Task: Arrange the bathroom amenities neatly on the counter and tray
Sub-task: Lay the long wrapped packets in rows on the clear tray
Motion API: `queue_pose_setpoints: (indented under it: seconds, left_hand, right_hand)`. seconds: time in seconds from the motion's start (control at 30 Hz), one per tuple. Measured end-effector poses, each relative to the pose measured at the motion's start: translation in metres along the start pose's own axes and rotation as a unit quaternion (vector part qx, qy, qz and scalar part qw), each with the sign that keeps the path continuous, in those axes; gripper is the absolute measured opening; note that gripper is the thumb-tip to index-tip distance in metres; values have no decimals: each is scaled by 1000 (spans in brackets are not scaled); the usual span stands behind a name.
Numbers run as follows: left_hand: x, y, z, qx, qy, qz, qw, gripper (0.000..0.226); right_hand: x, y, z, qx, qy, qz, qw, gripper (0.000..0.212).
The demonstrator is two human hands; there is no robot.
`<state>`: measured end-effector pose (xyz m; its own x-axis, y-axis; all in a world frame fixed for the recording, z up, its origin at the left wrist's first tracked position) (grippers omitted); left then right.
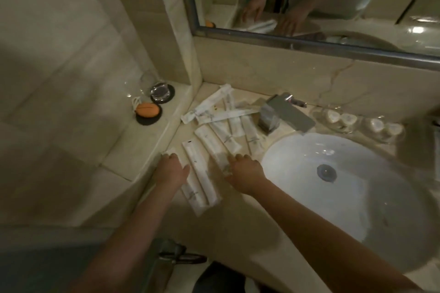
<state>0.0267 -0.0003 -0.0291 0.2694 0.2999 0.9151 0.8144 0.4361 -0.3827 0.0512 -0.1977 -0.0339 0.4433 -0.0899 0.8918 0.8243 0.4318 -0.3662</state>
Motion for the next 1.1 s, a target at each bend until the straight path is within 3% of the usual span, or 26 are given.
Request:
queue_pose_setpoints:
  seconds: [0.1, 0.2, 0.3, 0.47, 0.6, 0.7, 0.87, 1.1]
  left_hand:
    - [-15, 5, 23, 43, -81, 47, 995, 65]
    - [-26, 9, 34, 59, -123, 80, 987, 64]
    - [-32, 13, 39, 75, -150, 100, 981, 62]
    - [-36, 18, 41, 104, -137, 103, 980, 64]
    - [-38, 18, 31, 103, -146, 106, 978, 45]
    - [-39, 17, 28, 104, -155, 97, 978, 39]
    - [-39, 10, 20, 80, -182, 68, 978, 31]
    - [-2, -17, -15, 16, -202, -59, 978, 24]
  right_hand:
    - [-18, 14, 11, -89, 39, -1, 995, 61]
    - [-23, 23, 13, -128, 24, -23, 991, 58]
    - [-26, 29, 5, -168, 91, -18, 981, 49]
    - [-25, 37, -10, -176, 209, 5, 962, 25]
    - [-10, 28, -16, -170, 309, -44, 935, 21]
    - [2, 11, -13, -160, 393, -66, 903, 21]
    - [23, -13, -8, -113, 429, -79, 893, 17]
    - [40, -52, -33, -83, 495, -99, 859, 11]
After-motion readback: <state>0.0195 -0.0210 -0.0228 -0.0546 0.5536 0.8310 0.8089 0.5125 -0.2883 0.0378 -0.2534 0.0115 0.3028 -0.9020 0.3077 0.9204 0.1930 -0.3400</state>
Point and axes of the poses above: each hand's wrist, its own y-axis towards the middle knuckle, its own x-axis out of the back of the hand, z = x × y, the point moved 8 cm from there along y, towards the middle knuckle, and after that the axes turned 1 degree about -z, right-handed, at the moved point
